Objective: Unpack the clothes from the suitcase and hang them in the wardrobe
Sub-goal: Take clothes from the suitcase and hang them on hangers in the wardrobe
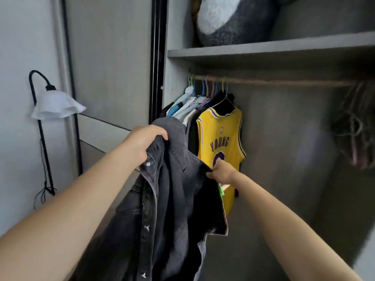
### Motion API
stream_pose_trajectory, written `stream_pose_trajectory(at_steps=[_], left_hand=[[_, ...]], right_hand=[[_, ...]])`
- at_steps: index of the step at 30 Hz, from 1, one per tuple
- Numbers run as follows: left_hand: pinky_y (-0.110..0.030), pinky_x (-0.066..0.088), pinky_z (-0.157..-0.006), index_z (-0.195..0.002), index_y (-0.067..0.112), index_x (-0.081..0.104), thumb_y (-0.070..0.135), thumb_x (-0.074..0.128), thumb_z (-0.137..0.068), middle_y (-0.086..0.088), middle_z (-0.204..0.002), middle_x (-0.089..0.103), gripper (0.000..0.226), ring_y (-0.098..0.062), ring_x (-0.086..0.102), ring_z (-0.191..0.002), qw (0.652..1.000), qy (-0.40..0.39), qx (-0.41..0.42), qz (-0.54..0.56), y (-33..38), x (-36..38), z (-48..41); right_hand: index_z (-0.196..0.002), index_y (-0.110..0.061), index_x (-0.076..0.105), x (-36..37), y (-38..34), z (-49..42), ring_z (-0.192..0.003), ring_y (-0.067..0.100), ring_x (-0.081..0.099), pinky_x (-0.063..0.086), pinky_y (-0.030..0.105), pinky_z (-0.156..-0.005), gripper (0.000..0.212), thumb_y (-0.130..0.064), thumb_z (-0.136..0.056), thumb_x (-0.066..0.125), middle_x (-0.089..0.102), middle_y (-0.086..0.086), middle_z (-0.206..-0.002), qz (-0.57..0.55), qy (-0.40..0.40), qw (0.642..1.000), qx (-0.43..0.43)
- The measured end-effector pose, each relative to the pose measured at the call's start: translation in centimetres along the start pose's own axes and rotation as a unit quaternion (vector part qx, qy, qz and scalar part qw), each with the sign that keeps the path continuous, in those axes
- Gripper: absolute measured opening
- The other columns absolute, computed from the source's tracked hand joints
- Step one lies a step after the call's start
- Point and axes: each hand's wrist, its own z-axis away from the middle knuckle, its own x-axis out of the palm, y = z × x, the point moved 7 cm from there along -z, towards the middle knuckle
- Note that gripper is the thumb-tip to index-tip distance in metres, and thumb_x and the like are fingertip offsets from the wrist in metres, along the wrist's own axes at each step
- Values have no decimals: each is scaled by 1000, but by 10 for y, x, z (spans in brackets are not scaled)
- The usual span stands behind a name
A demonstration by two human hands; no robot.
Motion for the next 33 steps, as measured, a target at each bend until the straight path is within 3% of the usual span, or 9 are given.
stream_pose_trajectory(at_steps=[4, 8, 10, 13, 16, 19, 21, 24, 33], left_hand=[[-29, 50, -54, -98, 6, 68, 10, 66, -62, -14, -89, 70, 37, -27, 64, -68, 1000, -12, 10, 23, 12, 45, -22], [-40, 50, -70, -94, 5, 66, 8, 66, -72, -17, -81, 65, 22, -29, 62, -69, 999, 10, 25, 28, 10, 88, -39], [-39, 48, -69, -87, 5, 63, 7, 65, -76, -17, -81, 63, 12, -29, 60, -71, 1000, 16, 21, 15, 5, 109, -42], [-33, 43, -61, -87, 4, 58, 3, 63, -79, -16, -77, 57, 10, -27, 54, -64, 999, 20, 32, 4, 2, 132, -44], [-29, 39, -56, -84, 3, 57, 2, 62, -80, -15, -73, 55, 6, -26, 53, -63, 999, 6, 38, -12, 0, 155, -50], [-33, 42, -62, -83, 4, 60, 3, 62, -79, -16, -74, 56, 5, -29, 56, -68, 999, -1, 33, -11, 1, 173, -58], [-35, 42, -63, -82, 3, 60, 3, 63, -77, -17, -74, 56, 6, -31, 57, -70, 999, -3, 33, -8, 1, 183, -65], [-36, 42, -63, -81, 3, 61, 3, 63, -77, -18, -75, 57, 4, -31, 56, -70, 999, -16, 31, -10, 0, 199, -69], [-36, 42, -68, -91, 11, 66, 2, 62, -82, -16, -96, 63, 13, -34, 57, -88, 996, -66, 44, -39, -6, 232, -74]], right_hand=[[-86, 1, 69, -25, 34, 7, -81, 26, 72, 61, 32, -68, 27, -18, -95, 52, 73, 12, -86, 3, -75, 996, 40], [-91, -1, 69, -114, 77, 5, -63, 21, 69, 57, 26, -55, 22, -12, -86, 51, 72, 9, -80, 28, 92, 992, 83], [-94, -2, 64, -156, 95, 10, -79, 29, 67, 54, 30, -65, 17, -12, -86, 52, 69, 13, -96, 53, 176, 979, 95], [-120, -4, 60, -207, 115, 17, -115, 34, 59, 49, 38, -90, 30, -8, -92, 52, 62, 16, -124, 140, 255, 948, 131], [-125, -6, 57, -253, 127, 17, -123, 31, 53, 47, 40, -94, 33, -3, -94, 48, 60, 14, -128, 265, 327, 896, 145], [-129, -9, 56, -288, 144, 12, -130, 32, 43, 39, 48, -99, 36, -2, -95, 46, 55, 15, -134, 338, 338, 856, 199], [-128, -8, 57, -309, 155, 13, -126, 35, 47, 43, 49, -94, 37, -1, -95, 44, 55, 16, -132, 336, 347, 843, 235], [-123, -5, 61, -333, 174, 17, -119, 35, 55, 50, 42, -86, 33, 0, -95, 43, 60, 16, -128, 286, 361, 848, 261], [-136, -7, 52, -330, 211, 21, -125, 31, 52, 49, 41, -91, 39, -6, -98, 44, 53, 13, -137, 258, 307, 853, 334]])
